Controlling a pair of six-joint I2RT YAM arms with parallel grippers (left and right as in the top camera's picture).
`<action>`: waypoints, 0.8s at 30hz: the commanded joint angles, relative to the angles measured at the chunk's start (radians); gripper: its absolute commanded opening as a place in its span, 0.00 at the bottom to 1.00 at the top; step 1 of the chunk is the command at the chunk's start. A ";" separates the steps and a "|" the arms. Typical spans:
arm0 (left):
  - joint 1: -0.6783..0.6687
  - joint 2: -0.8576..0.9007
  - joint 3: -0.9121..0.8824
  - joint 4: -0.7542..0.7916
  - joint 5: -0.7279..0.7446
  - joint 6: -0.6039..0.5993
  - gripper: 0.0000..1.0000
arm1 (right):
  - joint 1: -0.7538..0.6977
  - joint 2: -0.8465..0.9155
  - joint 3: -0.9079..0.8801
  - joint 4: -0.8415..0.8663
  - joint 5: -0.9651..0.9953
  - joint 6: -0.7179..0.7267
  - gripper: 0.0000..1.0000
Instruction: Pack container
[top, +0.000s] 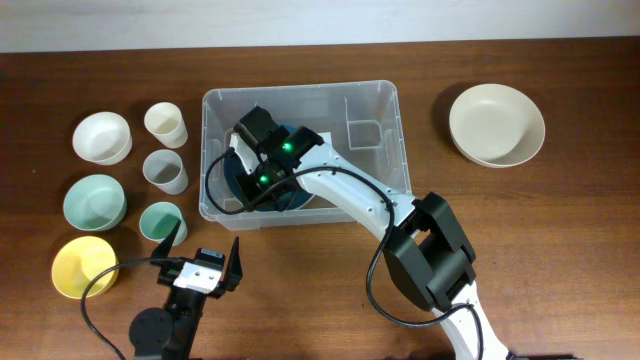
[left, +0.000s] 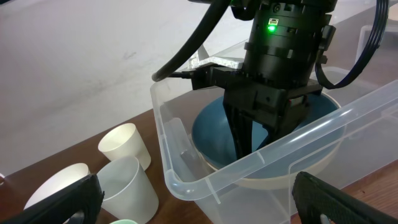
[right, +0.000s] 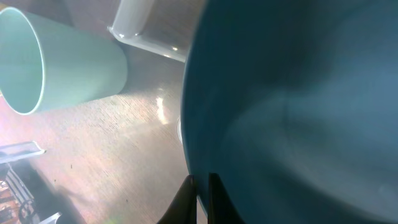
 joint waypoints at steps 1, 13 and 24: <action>0.004 -0.006 -0.005 0.000 0.005 0.009 0.99 | 0.011 0.011 0.001 0.005 -0.008 -0.014 0.05; 0.004 -0.006 -0.005 0.000 0.005 0.009 0.99 | 0.016 0.021 0.001 0.003 -0.004 -0.014 0.05; 0.004 -0.006 -0.005 0.000 0.005 0.009 0.99 | 0.014 0.023 0.001 -0.001 0.045 -0.014 0.05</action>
